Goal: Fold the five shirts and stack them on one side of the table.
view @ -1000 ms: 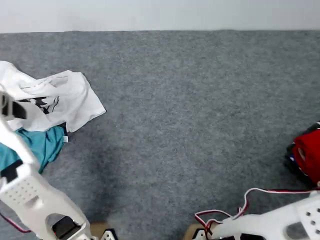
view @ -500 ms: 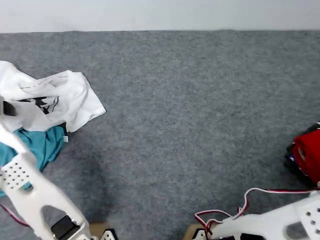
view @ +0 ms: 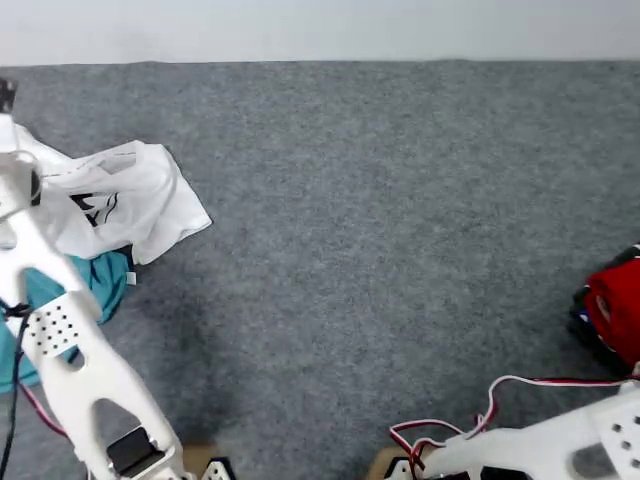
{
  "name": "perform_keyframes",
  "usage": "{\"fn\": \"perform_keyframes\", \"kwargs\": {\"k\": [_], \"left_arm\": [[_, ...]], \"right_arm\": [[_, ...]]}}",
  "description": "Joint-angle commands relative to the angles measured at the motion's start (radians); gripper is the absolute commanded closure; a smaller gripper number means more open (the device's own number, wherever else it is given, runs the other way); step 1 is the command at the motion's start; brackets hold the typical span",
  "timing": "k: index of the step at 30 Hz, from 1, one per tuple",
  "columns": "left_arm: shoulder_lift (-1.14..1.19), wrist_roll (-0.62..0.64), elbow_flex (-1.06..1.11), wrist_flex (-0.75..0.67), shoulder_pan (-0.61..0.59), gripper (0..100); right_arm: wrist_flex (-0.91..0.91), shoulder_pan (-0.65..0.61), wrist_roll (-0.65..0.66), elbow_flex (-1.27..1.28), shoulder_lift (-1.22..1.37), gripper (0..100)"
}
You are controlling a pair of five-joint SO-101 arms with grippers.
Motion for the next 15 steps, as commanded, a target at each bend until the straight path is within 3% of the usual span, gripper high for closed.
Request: {"fn": "perform_keyframes", "kwargs": {"k": [1, 6, 15], "left_arm": [[-0.155, 0.135, -0.088, 0.023, 0.041, 100], [-0.304, 0.345, -0.111, 0.023, 0.152, 100], [-0.453, 0.440, -0.111, -0.032, 0.497, 100]], "right_arm": [[0.022, 0.007, 0.003, -0.005, -0.019, 98.8], [0.024, 0.007, 0.002, -0.005, -0.019, 98.8], [0.024, 0.010, 0.002, -0.005, -0.019, 98.8]]}}
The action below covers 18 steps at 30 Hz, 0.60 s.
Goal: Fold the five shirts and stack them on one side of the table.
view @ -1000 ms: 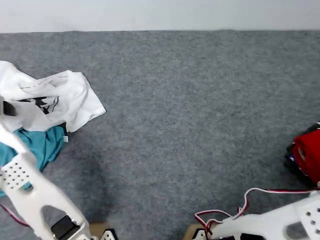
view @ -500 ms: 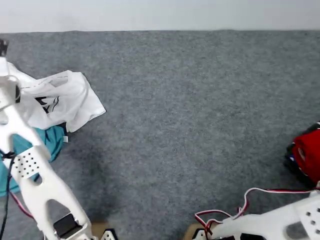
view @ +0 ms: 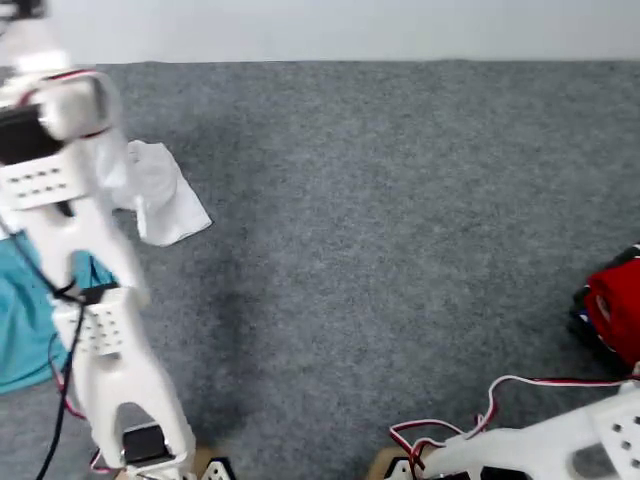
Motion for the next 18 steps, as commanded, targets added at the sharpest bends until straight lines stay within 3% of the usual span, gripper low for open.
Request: {"fn": "perform_keyframes", "kwargs": {"k": [1, 11, 18], "left_arm": [[-0.110, 0.017, -0.041, -0.055, 0.152, 100], [-0.186, 0.018, -0.041, -0.249, 0.488, 99], [-0.262, 0.012, -0.038, -0.221, 0.598, 99]], "right_arm": [[0.024, 0.019, 0.002, -0.005, -0.019, 98.8], [0.016, 0.196, 0.008, 0.075, -0.019, 98.8], [0.015, 0.226, 0.008, 0.077, -0.019, 98.8]]}}
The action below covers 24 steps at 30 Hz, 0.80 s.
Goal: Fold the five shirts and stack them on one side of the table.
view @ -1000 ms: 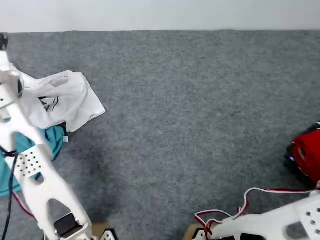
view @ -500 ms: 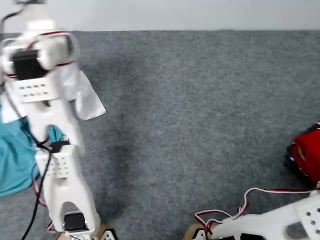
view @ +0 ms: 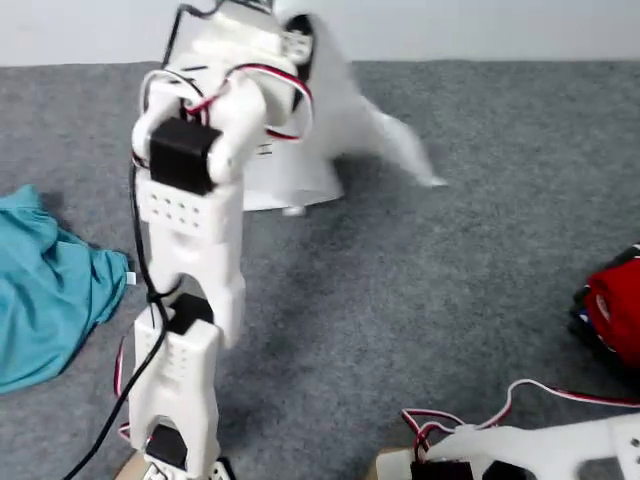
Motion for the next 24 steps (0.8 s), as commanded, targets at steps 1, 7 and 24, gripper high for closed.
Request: {"fn": "perform_keyframes", "kwargs": {"k": [1, 7, 24], "left_arm": [[-0.094, 0.000, -0.038, 0.026, 0.017, 99], [-0.087, -0.021, -0.015, 0.252, -0.115, 97], [-0.068, -0.212, 0.736, 0.199, -0.631, 99]], "right_arm": [[0.015, 0.007, 0.009, -0.011, -0.021, 98.8], [0.016, -0.033, 0.008, -0.009, -0.054, 98.8], [-0.005, -1.188, -0.296, 0.150, -0.051, 98.8]]}}
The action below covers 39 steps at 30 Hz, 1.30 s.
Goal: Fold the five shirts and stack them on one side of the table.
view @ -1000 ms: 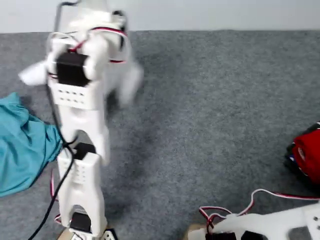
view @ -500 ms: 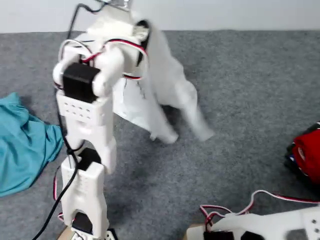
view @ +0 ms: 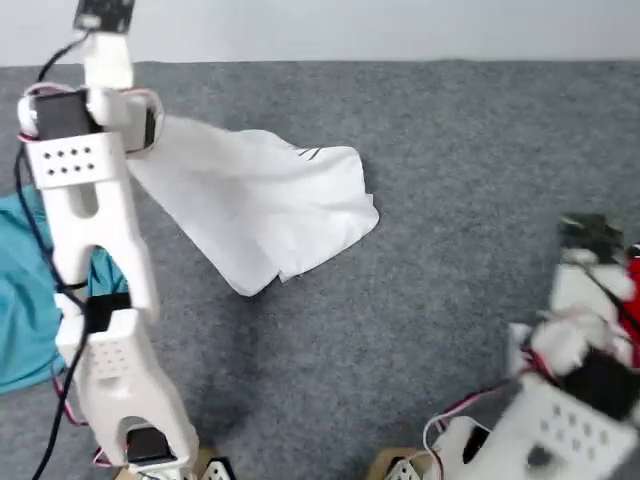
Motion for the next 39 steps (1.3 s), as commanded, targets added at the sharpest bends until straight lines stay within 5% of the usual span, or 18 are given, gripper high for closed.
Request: {"fn": "perform_keyframes", "kwargs": {"k": [1, 5, 15, 19, 24, 39], "left_arm": [[-0.031, -0.080, 0.153, -0.049, -0.083, 100], [-0.031, -0.118, 0.348, -0.143, -0.180, 100], [-0.031, -0.123, 0.498, -0.253, -0.259, 100], [-0.031, -0.123, 0.498, -0.273, -0.247, 100], [-0.029, -0.123, 0.499, -0.275, -0.242, 100], [0.097, -0.115, 0.493, -0.295, -0.241, 100]], "right_arm": [[-0.019, -0.309, -0.132, -0.011, 0.127, 98.8], [-0.064, -0.544, -0.164, -0.081, 0.338, 98.8], [-0.070, -0.823, 0.023, -0.457, 0.766, 98.2], [-0.068, -0.923, 0.057, -0.583, 0.924, 90.9], [-0.079, -1.023, 0.120, -0.686, 1.086, 77.3], [-0.305, -1.132, 0.213, -0.827, 1.389, 76.9]]}}
